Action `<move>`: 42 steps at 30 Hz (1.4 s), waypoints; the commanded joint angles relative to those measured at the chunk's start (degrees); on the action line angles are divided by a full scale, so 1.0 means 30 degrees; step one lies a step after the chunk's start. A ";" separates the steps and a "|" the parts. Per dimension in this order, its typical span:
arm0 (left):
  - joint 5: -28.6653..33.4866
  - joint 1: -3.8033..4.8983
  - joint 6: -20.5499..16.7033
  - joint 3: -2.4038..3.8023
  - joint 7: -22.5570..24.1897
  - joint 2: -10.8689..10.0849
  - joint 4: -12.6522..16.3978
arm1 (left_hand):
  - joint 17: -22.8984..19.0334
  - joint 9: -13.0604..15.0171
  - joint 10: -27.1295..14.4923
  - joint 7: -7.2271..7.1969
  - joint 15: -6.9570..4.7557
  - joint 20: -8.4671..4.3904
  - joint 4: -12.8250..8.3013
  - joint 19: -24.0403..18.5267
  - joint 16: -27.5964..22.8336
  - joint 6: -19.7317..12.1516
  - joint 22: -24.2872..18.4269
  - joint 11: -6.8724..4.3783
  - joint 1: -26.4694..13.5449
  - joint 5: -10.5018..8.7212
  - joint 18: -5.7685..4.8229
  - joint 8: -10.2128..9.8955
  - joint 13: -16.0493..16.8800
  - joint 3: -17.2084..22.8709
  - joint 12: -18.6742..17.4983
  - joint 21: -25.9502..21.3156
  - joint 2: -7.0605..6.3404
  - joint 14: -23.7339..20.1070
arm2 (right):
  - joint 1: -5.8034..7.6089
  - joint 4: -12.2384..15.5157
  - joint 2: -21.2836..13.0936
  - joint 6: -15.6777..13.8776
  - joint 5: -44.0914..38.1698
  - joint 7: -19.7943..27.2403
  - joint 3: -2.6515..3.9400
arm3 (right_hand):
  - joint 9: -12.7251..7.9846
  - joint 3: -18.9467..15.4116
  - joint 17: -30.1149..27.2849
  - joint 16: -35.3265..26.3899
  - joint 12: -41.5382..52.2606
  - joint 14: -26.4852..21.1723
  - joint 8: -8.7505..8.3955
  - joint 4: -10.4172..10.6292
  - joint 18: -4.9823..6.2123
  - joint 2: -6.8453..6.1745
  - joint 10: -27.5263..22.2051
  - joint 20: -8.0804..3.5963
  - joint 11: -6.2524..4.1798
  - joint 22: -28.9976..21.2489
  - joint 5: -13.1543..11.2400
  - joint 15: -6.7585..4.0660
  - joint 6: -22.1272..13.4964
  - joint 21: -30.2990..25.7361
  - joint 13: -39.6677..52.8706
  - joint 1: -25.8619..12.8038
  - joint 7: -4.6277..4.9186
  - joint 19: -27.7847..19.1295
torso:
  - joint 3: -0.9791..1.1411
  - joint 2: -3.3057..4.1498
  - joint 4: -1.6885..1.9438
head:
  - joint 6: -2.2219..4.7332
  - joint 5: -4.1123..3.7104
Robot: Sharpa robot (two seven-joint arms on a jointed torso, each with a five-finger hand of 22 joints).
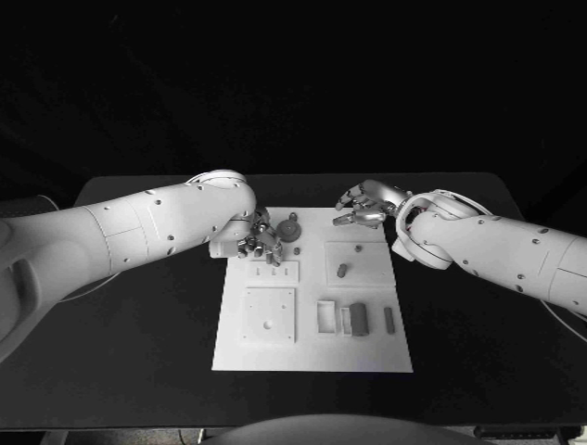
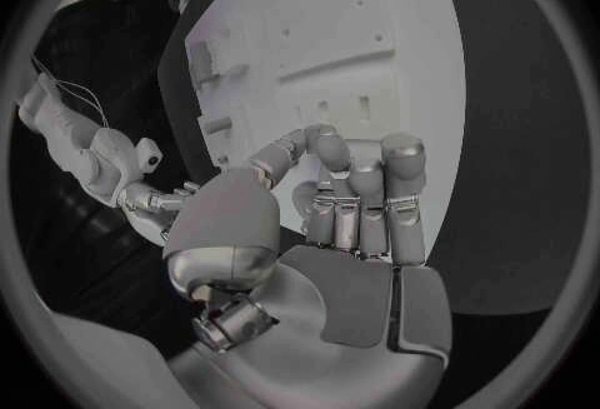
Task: Assemble the parts on the task board
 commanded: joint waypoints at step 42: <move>-0.0874 -0.0108 0.0118 -0.0106 0.0002 0.0417 -0.0112 | -0.0049 -0.0304 -0.0189 0.0644 0.0014 0.0160 0.0485 -0.0087 0.0065 -0.0792 0.0183 0.0107 -0.0954 -0.0012 0.2184 -0.0259 0.0079 0.0068 0.0229 -0.0079 -0.0304 0.0021 | -0.0003 0.0142 -0.0051 0.0296 -0.0092 0.0111 0.0004 | -0.0040 0.0021 -0.0024 0.0129 0.0123 -0.0039 0.0113 0.0121 0.1307 0.0050 -0.0145 -0.0107 0.0006 0.0139 0.0096 -0.0072 -0.0031 -0.0126 -0.0041 -0.0210 0.0128 0.0000 | -0.0003 -0.0002 0.0003 | -0.0108 -0.0174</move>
